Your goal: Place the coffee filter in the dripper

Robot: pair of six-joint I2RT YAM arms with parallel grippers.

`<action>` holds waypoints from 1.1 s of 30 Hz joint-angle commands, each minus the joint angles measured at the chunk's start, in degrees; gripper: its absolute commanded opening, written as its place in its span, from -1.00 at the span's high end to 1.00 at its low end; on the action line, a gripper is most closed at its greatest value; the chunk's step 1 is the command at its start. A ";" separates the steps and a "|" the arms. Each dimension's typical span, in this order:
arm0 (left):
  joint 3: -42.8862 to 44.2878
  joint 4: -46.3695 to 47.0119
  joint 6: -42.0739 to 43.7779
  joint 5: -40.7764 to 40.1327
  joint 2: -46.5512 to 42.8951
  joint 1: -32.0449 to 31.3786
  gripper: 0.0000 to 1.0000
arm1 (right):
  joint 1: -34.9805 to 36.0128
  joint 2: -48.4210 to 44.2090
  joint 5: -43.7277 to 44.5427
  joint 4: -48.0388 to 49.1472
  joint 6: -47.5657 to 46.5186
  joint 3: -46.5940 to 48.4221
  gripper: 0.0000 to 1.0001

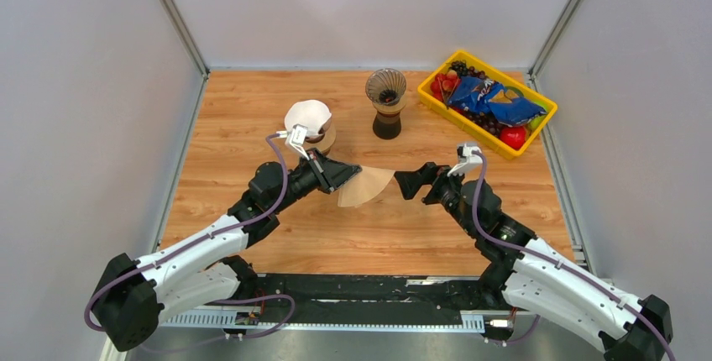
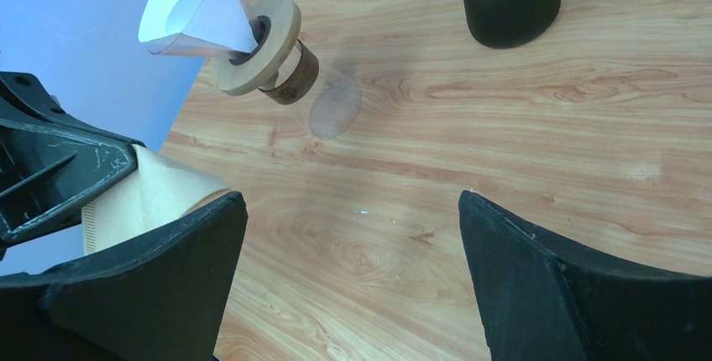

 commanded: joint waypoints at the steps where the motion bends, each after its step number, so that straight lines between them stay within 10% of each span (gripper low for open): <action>1: 2.60 1.29 0.13 -0.35 -0.19 -0.22 0.99 | -0.01 -0.02 0.46 -0.01 -0.82 2.35 -1.00; 33: 4.87 8.14 2.85 11.77 9.00 -0.24 0.99 | 0.00 9.47 -27.91 21.38 -3.64 4.08 -0.96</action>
